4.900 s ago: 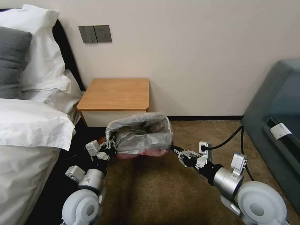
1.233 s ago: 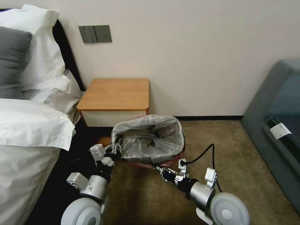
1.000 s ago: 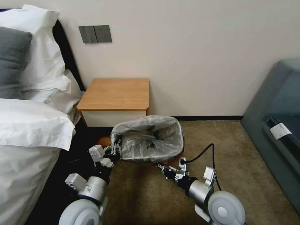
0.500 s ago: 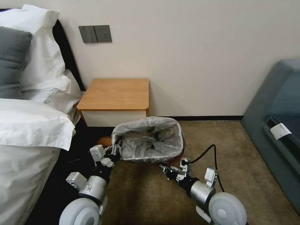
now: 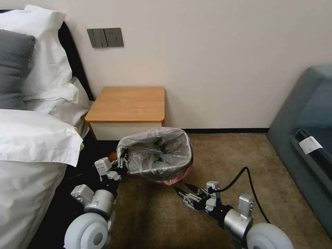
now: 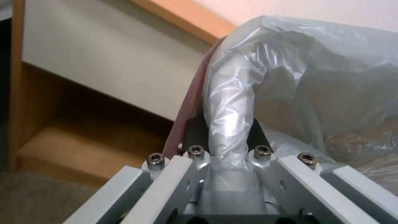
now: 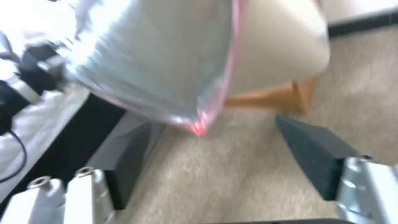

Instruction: Pick up the garbage bag from the table and place it over the trash can.

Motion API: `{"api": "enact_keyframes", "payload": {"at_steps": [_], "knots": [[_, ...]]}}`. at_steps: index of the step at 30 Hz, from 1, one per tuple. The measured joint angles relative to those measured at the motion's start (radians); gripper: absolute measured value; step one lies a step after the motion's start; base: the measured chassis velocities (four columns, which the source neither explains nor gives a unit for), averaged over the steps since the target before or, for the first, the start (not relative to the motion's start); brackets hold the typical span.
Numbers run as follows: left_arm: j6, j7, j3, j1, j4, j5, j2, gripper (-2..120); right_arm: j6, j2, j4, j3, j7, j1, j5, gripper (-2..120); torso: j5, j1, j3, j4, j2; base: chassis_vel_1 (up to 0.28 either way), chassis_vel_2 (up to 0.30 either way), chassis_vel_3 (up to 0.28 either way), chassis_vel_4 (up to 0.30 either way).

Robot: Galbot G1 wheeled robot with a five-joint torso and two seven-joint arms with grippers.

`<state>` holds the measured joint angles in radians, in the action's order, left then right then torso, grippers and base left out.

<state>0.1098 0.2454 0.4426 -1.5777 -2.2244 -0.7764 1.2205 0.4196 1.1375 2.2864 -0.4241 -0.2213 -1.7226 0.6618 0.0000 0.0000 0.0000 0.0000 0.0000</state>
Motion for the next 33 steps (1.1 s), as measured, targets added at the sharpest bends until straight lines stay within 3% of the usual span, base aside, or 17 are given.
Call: {"api": "enact_keyframes", "payload": {"at_steps": [5,8,14,16,18,19,21,23,26,27,31,33], "knots": [[0.009,0.008,0.001,-0.005,0.001,0.018,-0.001,5,-0.062,0.0,0.099,-0.093,-0.052,-0.067,-0.051,99,-0.0001,0.0,0.0,-0.0001,0.0,0.0,0.0,0.0,0.0],[0.012,0.008,-0.005,-0.007,0.004,0.036,-0.001,5,-0.078,-0.017,0.139,-0.146,-0.06,-0.063,-0.057,100,-0.0002,0.0,0.0,-0.0002,0.0,0.0,0.0,0.0,0.0],[0.016,0.006,-0.018,-0.011,0.004,0.061,-0.003,5,-0.097,-0.095,0.173,-0.193,-0.072,0.02,-0.072,92,0.0001,0.0,0.0,0.0001,0.0,0.0,0.0,0.0,0.0],[0.022,0.001,-0.023,-0.016,0.004,0.087,-0.007,5,-0.084,-0.183,0.184,-0.178,-0.113,0.09,-0.078,80,0.0,0.0,0.0,0.0001,0.0,0.0,0.0,0.0,0.0],[0.022,0.001,-0.023,-0.016,0.004,0.087,-0.007,5,-0.084,-0.183,0.184,-0.178,-0.113,0.09,-0.078,80,0.0,0.0,0.0,0.0001,0.0,0.0,0.0,0.0,0.0],[0.027,-0.004,-0.027,-0.024,0.004,0.12,-0.011,5,-0.085,-0.252,0.177,-0.144,-0.143,0.166,-0.102,70,0.0001,0.0,0.0,0.0,0.0,0.0,0.0,0.0,0.0],[0.027,-0.018,-0.032,-0.036,0.003,0.154,-0.015,5,-0.089,-0.345,0.156,-0.091,-0.169,0.273,-0.109,61,0.0003,0.0,0.0,0.0001,0.0,0.0,0.0,0.0,0.0],[0.027,-0.023,-0.035,-0.04,0.001,0.165,-0.016,5,-0.086,-0.374,0.149,-0.068,-0.174,0.312,-0.109,58,0.0,0.0,0.0,0.0002,0.0,0.0,0.0,0.0,0.0],[0.026,-0.032,-0.047,-0.044,-0.005,0.187,-0.015,5,-0.069,-0.47,0.127,0.094,-0.188,0.49,-0.101,43,-0.0002,0.0,0.0,0.0002,0.0,0.0,0.0,0.0,0.0],[0.026,-0.032,-0.047,-0.044,-0.005,0.187,-0.015,5,-0.069,-0.47,0.127,0.094,-0.188,0.49,-0.101,43,-0.0002,0.0,0.0,0.0002,0.0,0.0,0.0,0.0,0.0],[0.024,-0.039,-0.059,-0.044,-0.007,0.212,-0.013,5,-0.047,-0.505,0.102,0.286,-0.189,0.658,-0.104,25,-0.0001,0.0,0.0,0.0,0.0,0.0,0.0,0.0,0.0],[0.024,-0.044,-0.061,-0.045,-0.009,0.222,-0.013,5,-0.042,-0.505,0.092,0.329,-0.188,0.694,-0.108,19,0.0,0.0,0.0,0.0,0.0,0.0,0.0,0.0,0.0]]}}
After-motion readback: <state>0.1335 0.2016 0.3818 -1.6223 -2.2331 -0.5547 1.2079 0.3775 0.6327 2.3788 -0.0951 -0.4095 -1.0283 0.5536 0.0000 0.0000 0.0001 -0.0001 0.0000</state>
